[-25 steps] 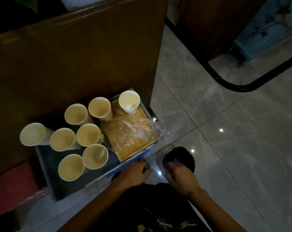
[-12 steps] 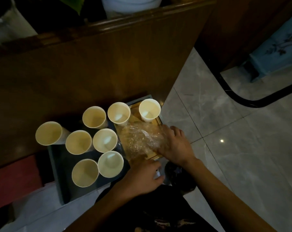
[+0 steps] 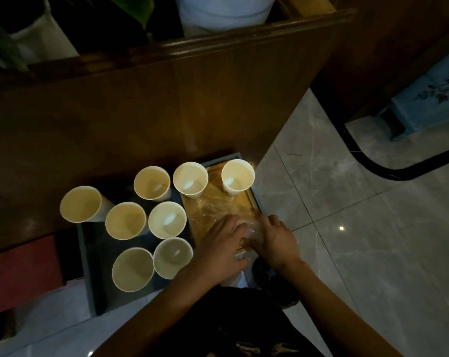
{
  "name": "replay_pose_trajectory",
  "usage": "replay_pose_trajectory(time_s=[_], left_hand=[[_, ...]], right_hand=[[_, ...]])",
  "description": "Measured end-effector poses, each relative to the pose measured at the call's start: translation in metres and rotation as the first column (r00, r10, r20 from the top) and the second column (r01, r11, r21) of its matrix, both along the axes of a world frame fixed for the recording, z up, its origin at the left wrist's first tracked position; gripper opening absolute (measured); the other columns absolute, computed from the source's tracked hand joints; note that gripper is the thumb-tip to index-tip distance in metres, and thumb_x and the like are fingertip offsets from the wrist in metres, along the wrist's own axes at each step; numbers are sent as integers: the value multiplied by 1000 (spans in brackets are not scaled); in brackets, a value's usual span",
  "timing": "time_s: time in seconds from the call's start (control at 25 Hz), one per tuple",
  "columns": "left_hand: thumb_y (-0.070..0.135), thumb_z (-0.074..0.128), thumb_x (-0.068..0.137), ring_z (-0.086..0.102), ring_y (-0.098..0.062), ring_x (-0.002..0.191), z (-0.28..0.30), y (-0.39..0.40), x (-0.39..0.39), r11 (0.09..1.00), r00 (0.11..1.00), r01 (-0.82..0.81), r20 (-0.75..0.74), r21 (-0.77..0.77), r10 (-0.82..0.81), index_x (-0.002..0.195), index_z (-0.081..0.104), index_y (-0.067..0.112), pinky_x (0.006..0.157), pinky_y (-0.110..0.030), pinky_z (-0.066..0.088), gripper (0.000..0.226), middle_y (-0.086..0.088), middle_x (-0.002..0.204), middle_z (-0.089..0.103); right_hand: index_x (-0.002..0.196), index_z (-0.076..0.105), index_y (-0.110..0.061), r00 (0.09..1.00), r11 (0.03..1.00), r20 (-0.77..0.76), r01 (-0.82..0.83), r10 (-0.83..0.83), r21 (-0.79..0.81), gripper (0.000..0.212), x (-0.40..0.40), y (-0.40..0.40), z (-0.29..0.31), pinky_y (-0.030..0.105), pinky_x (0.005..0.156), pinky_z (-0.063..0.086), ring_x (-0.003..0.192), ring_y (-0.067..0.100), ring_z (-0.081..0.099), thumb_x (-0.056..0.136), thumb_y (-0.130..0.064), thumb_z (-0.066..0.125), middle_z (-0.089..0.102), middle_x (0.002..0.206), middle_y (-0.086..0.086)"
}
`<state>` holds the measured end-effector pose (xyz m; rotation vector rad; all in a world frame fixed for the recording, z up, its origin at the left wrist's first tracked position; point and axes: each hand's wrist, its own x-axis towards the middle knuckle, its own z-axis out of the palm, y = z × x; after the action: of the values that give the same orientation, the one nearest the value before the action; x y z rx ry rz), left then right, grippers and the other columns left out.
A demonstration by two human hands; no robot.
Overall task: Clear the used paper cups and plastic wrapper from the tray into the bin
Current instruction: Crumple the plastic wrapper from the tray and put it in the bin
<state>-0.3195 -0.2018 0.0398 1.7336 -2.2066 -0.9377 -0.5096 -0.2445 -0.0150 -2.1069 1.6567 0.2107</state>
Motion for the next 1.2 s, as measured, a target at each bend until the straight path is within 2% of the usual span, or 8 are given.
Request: replay_pose_trajectory(time_s=[0.12,0.2,0.4,0.56,0.76,0.96,1.08,1.2], left_hand=[[61,72,76,-4,-26,152,-9,-10,0,989,989,9,146,150,-31,155,7,30,119,-48,21,107,2,164,-6],[69,71,71,-16,-30,151,-15,-15,1,983,970,11,236,182,-54,156,-4,29,121,-55,11,121,-3,165,-16],[77,71,62,-19,-37,150,-23,-18,0,981,945,10,317,195,-73,155,-15,30,118,-64,0,135,-12,164,-18],[84,71,51,-16,-36,151,-21,-18,-1,960,968,20,235,278,-88,151,-20,38,117,-62,11,143,-9,164,-21],[86,73,43,11,-34,151,-13,-10,-5,931,997,30,60,363,-56,149,-20,46,115,-52,27,147,-7,166,1],[48,90,61,33,-30,144,-15,-6,-8,897,991,13,-122,443,46,146,-18,50,109,-41,37,137,-7,162,22],[46,81,71,52,-23,129,-16,-5,-10,892,969,-29,-205,452,136,148,-1,50,107,-43,46,113,-3,151,45],[41,67,83,58,-20,119,-18,0,-9,905,981,-43,-151,423,117,144,26,48,100,-40,49,74,2,136,59]], right_hand=[[133,45,-29,998,999,44,39,-37,-35,58,-6,8,0,39,78,54,100,30,64,83,-43,71,55,119,5],[131,44,-31,996,997,62,59,-57,-47,56,-11,13,-1,37,72,56,95,27,65,83,-38,72,55,115,3],[122,41,-35,983,991,139,127,-120,-37,48,-24,18,2,27,61,43,84,22,66,84,-30,71,59,109,-1],[96,42,-36,935,964,244,266,-256,-5,37,-30,20,9,16,55,36,69,10,58,83,-22,73,56,89,-13],[87,46,-26,823,894,367,445,-433,57,27,-29,19,22,19,45,38,56,5,58,83,-9,67,61,67,-8],[83,52,-21,724,836,425,515,-543,191,20,-24,17,30,32,54,48,61,16,59,81,-2,58,65,69,1],[80,51,-22,734,851,437,489,-520,192,21,-25,17,31,32,53,47,59,13,56,80,-2,57,63,67,0],[80,47,-26,796,891,403,426,-453,160,23,-27,17,33,27,51,46,58,11,57,83,-8,61,62,66,-2]])
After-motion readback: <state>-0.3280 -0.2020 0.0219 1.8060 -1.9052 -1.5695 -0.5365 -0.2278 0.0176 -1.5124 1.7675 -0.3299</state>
